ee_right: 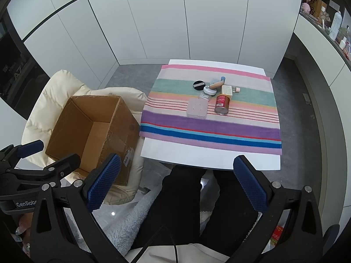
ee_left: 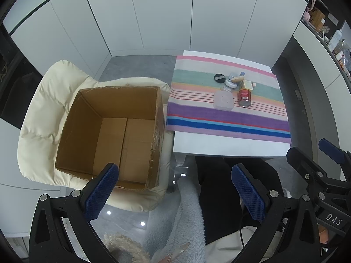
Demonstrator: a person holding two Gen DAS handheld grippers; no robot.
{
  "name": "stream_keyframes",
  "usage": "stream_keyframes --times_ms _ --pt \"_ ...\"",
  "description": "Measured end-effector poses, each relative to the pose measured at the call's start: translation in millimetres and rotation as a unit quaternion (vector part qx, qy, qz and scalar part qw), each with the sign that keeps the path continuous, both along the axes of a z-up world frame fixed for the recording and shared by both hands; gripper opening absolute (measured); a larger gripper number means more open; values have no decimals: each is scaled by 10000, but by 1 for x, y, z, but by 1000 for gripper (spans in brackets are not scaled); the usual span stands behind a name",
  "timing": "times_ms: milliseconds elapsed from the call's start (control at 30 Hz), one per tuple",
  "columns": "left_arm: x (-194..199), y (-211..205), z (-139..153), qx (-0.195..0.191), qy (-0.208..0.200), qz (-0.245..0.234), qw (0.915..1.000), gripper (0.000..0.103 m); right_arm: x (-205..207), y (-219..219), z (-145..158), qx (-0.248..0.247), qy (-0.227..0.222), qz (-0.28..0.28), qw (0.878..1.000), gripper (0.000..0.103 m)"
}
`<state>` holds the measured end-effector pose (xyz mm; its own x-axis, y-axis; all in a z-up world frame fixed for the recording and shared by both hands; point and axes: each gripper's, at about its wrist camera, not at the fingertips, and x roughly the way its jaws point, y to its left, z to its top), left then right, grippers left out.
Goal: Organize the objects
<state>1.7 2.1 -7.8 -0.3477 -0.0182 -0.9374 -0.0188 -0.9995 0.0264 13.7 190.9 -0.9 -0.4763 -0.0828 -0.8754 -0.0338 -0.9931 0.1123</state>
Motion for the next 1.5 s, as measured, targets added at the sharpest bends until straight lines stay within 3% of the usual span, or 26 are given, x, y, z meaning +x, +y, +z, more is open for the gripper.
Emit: stream_keyframes --times_ms 1067,1233,1500 --pt "2 10 5 56 33 -201 9998 103 4 2 -1 -175 9 -7 9998 103" --pt "0 28 10 -116 206 -226 9995 103 4 21 -1 -255 34 -73 9996 103" --pt "-3 63 18 -86 278 -388 9988 103 11 60 0 -388 130 -275 9988 103"
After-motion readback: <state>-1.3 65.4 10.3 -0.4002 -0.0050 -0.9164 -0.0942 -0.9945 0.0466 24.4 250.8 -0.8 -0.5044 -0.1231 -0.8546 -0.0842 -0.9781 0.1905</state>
